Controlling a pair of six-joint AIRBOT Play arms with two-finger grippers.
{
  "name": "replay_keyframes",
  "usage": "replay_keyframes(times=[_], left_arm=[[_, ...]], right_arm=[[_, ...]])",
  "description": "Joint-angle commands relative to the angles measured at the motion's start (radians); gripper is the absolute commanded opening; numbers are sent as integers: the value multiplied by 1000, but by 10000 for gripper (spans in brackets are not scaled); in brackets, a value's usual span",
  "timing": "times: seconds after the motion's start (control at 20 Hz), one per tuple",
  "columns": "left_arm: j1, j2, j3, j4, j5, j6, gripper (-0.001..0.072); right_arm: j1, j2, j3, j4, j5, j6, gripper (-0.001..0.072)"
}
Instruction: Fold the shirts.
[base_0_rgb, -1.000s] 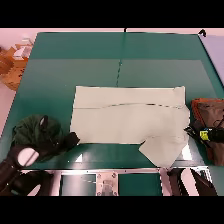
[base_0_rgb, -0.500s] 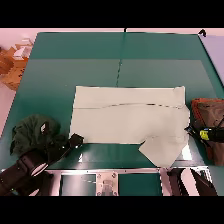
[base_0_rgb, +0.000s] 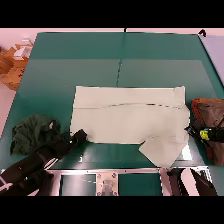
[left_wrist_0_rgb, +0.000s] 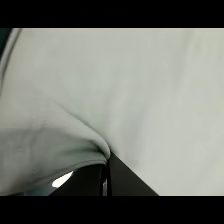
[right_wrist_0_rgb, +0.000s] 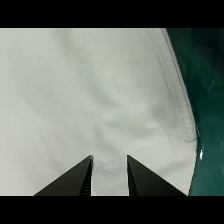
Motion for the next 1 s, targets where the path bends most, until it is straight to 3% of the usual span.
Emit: replay_keyframes(times=[0.0,0.05,0.1,0.4,0.6,0.75,0.95], left_arm=[[43,-31,2,-13,71,-58,24],[51,-16,3,-8,64,-25,24],[51,-5,5,-8,61,7,24],[51,15,8,-8,48,45,24],[51,15,8,-8,48,45,24],[51,15,8,-8,47,45,24],[51,15,8,-8,48,45,24]], right_arm=[[1,0,0,-4,9,0,286],[0,0,0,-6,24,0,361],[0,-1,1,-13,39,0,384],[-79,-57,15,-95,205,3,404],[-138,-72,14,-260,278,63,404],[-138,-97,-8,-241,272,4,403],[-130,-199,-66,-97,197,-126,403]])
